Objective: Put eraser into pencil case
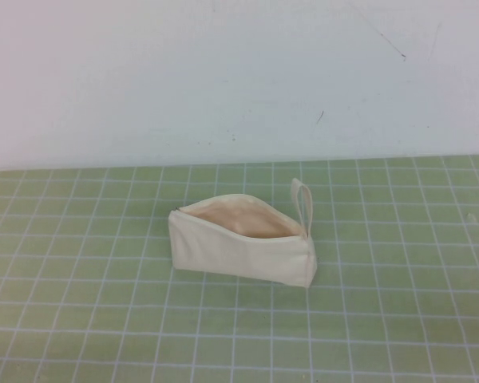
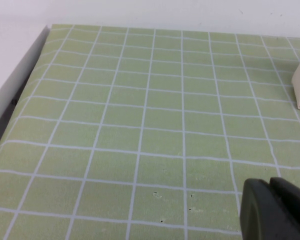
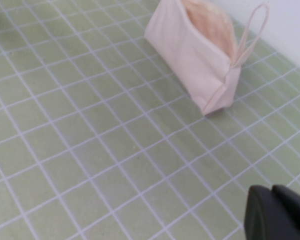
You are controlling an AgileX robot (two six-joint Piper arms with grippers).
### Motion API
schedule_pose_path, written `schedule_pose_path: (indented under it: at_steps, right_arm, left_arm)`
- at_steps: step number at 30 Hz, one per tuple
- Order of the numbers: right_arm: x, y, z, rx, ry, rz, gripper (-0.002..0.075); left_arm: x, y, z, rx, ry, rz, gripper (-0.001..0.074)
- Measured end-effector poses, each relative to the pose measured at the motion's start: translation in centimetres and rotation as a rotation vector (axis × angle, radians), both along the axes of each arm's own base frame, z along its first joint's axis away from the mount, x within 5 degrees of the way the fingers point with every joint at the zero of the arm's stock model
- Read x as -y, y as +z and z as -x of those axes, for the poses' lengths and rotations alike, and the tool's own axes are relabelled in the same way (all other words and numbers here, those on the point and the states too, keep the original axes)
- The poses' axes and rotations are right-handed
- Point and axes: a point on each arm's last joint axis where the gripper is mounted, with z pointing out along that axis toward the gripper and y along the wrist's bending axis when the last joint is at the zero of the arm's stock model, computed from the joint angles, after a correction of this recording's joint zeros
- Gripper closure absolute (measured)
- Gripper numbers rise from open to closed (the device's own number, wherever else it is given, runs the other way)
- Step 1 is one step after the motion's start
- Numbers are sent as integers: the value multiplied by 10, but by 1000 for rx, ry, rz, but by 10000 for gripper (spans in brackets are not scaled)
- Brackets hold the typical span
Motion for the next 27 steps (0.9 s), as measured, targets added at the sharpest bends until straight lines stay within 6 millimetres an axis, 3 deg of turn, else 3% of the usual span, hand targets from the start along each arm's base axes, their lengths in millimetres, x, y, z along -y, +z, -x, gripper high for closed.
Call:
schedule_pose_path:
  at_steps: [5,12,19,22,27]
  right_arm:
    - [0,-2,2,-16,12,14,726]
    - [23,7,24,232,-87,74,726]
    - [42,-21,40,430,-369,84,726]
    - [44,-43,43,431,-427,74,726]
    - [43,-52,41,406,-429,40,726]
  left_arm:
    - [0,0,0,0,0,0,736]
    - [0,0,0,0,0,0,736]
    - [0,0,0,0,1,0,736]
    - [0,0,0,0,1,0,736]
    - [0,0,0,0,2,0,736]
